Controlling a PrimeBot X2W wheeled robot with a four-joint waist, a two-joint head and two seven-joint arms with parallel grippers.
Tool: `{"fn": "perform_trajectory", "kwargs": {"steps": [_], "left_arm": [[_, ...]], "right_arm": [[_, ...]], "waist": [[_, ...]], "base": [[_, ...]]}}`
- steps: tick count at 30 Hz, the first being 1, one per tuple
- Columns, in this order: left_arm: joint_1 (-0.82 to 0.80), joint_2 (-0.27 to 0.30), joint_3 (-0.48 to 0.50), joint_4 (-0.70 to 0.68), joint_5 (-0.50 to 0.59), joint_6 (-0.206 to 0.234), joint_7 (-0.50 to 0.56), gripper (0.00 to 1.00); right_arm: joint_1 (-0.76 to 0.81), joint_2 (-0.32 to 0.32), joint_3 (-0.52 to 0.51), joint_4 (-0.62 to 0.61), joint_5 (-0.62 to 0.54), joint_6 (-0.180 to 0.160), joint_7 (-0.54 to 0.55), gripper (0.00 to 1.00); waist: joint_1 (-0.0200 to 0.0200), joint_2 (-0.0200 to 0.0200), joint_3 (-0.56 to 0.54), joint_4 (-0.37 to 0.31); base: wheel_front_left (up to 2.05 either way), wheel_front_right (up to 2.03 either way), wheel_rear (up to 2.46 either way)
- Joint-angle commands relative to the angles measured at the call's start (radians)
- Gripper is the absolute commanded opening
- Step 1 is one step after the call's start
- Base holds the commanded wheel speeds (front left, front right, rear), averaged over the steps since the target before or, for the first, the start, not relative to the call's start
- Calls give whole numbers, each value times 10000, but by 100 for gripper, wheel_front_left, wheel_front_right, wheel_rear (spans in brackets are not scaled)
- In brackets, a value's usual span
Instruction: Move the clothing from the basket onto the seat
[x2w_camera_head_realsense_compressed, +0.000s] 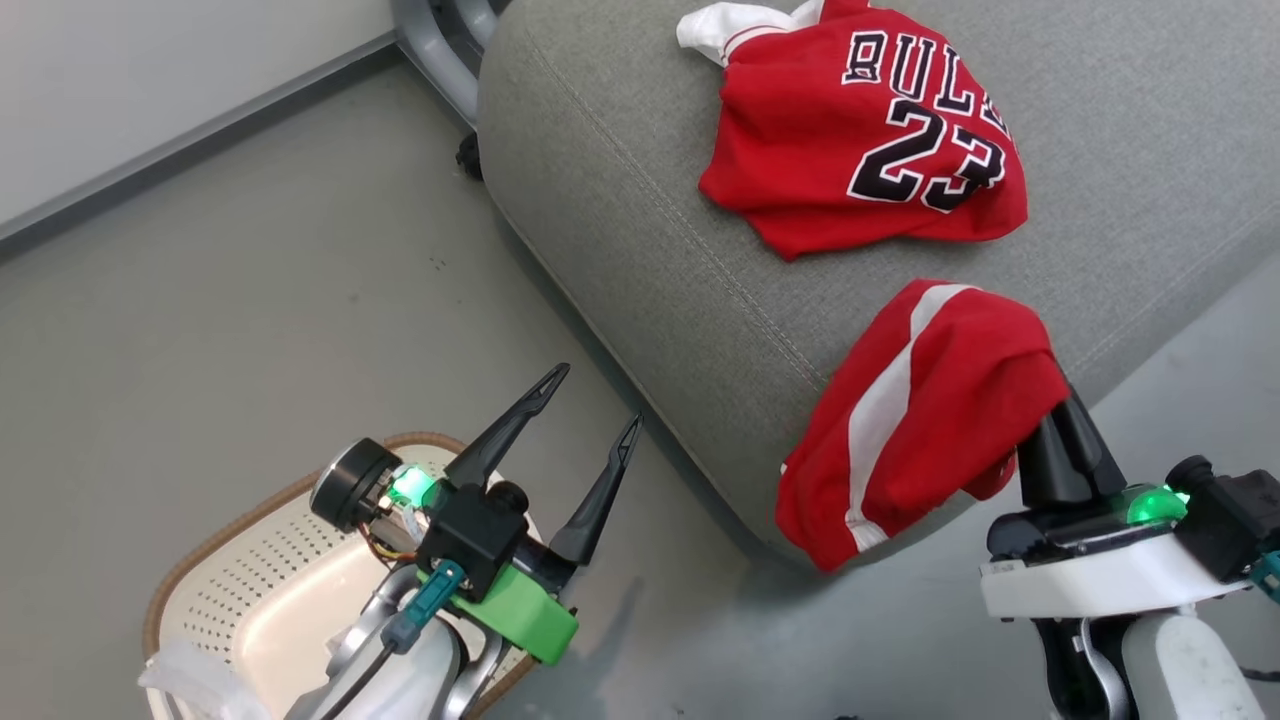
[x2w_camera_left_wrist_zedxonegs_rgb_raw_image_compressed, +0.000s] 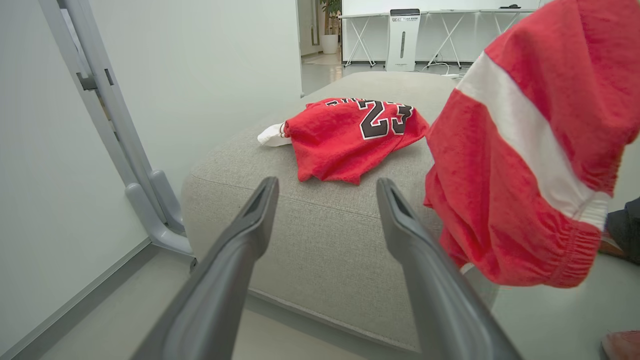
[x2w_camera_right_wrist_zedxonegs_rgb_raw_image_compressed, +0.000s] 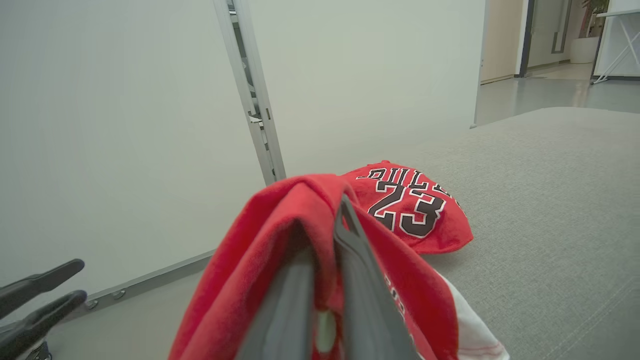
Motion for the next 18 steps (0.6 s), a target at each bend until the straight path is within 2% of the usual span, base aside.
{"fn": "perform_trajectory", "kwargs": {"steps": [1, 5, 9, 13, 18], "left_arm": [[-226, 129, -8, 12, 37, -37, -36, 100], [-461, 227, -211, 46, 52, -52, 14, 100], [-729, 355, -357, 58, 20, -68, 108, 100], [-1019, 430, -445, -35, 82, -54, 234, 100], [-1411, 560, -373, -285, 137, 6, 324, 100]], "right_arm": [[-330, 19, -105, -191, -94, -11, -25, 0], [-1104, -181, -405, -471, -188, -13, -23, 0], [-2482, -857, -853, -409, -330, -11, -23, 0], [-4308, -1891, -1410, 114, -446, -13, -23, 0], [-6611, -3468, -1732, 1364, -342, -13, -22, 0]], "waist": [[0, 107, 625, -338], [0, 107, 1160, -178], [0, 107, 1689, 134], [0, 107, 2232, 551], [0, 107, 2977, 1196]], "base": [[0, 0, 0], [0, 0, 0], [0, 0, 0], [0, 0, 0], [0, 0, 0]]}}
